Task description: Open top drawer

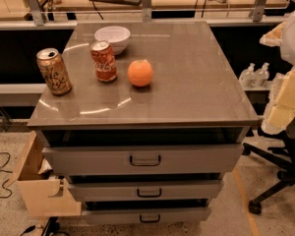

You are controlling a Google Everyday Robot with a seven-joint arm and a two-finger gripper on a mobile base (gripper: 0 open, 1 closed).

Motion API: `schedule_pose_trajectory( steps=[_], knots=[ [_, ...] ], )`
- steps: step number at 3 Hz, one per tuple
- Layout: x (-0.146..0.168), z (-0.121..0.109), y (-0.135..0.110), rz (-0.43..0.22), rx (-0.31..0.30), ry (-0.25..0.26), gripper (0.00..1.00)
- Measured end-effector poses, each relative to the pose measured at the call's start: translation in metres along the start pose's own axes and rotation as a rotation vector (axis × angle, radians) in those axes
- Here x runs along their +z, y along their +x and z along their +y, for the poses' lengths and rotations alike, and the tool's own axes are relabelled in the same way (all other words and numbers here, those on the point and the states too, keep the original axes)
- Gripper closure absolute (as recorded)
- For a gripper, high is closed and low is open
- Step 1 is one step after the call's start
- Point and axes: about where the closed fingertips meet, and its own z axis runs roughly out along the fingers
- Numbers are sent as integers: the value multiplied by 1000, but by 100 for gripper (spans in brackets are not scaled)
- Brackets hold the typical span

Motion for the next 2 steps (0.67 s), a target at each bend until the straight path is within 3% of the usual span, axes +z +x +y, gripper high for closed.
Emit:
schedule_pose_trajectory(
  steps=[2],
  knots=[
    [14,6,-7,-22,-4,-22,0]
  ],
)
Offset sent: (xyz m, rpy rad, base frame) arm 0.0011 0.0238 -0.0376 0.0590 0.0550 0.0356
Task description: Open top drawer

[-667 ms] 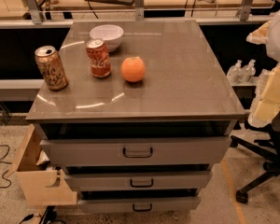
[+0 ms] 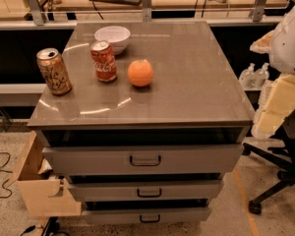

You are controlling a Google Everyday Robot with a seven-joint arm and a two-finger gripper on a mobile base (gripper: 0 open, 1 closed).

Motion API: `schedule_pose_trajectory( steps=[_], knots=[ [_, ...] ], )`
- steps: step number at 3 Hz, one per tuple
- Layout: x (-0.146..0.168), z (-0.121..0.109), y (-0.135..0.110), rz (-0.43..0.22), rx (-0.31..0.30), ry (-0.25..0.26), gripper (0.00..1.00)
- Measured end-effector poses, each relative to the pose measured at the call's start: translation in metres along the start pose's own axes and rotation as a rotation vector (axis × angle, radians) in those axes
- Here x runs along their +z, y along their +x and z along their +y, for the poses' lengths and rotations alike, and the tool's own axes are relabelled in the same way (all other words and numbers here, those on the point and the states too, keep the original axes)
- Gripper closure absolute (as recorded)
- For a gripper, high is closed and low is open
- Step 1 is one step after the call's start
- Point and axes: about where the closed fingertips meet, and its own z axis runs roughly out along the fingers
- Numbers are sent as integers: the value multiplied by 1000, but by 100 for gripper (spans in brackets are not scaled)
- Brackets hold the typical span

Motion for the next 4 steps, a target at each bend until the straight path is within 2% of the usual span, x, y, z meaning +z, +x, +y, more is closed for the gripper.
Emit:
schedule_pose_trajectory(
  steps=[1,2,3,4],
  knots=[
    [16,25,-16,-46,-11,14,0],
    [48,54,-39,-57,-20,65,0],
    [107,80,-63,-51,-35,83,0],
    [204,108,-89,-92,-60,8,0]
  ],
)
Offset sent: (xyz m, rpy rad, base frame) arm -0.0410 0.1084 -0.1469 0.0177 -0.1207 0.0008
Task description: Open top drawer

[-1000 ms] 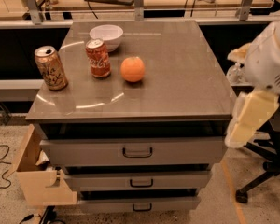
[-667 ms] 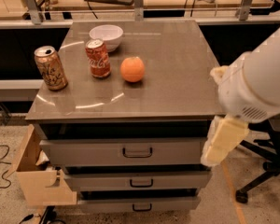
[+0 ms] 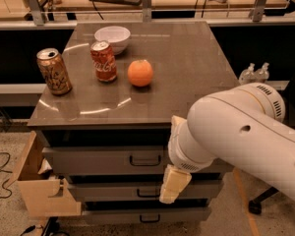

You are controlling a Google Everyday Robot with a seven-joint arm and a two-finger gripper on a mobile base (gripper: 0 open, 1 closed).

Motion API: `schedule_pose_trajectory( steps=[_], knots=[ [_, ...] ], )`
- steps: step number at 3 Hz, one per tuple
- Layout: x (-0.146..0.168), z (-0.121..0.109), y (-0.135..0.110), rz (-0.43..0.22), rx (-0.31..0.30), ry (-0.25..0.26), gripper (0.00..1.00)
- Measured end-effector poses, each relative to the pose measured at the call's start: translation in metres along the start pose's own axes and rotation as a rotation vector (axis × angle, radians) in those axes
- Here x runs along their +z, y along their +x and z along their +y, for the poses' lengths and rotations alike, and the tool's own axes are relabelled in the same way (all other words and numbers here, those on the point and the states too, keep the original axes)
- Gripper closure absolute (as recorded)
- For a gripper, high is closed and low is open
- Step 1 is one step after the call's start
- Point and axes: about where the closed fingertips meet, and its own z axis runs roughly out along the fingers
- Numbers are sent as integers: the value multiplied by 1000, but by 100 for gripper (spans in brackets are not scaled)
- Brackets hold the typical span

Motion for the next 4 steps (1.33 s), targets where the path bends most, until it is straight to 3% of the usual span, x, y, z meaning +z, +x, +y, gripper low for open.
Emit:
schedule_pose_trajectory(
  steps=[2,4],
  knots=[
    [0,9,1,23,-13,-2,0],
    [-50,42,48,149,59,19,0]
  ],
)
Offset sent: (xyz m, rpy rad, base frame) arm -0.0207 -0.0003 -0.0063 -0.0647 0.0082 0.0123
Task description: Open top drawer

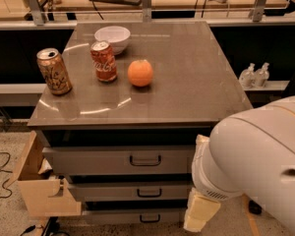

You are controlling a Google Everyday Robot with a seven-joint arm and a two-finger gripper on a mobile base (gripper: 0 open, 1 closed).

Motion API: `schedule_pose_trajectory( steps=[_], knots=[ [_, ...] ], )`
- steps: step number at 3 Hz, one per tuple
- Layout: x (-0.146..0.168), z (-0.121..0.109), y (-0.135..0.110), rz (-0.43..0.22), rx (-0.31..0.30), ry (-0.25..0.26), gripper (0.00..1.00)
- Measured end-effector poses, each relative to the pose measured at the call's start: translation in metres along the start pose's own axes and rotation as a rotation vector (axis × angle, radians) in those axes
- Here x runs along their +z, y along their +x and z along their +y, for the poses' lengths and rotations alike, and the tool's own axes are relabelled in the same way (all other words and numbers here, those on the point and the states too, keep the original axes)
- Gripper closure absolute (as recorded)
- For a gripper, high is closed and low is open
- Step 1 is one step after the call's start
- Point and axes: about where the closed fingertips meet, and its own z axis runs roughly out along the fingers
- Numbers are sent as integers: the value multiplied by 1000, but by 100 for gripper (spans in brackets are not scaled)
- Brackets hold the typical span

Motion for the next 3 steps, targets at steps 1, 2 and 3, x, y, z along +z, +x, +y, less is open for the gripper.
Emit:
schedule_pose_trajectory(
  steps=[1,2,3],
  knots=[
    [-2,12,-1,12,-16,-2,0],
    [26,27,-25,-16,-81,-43,0],
    [63,38,-59,-87,-154,-93,0]
  ],
)
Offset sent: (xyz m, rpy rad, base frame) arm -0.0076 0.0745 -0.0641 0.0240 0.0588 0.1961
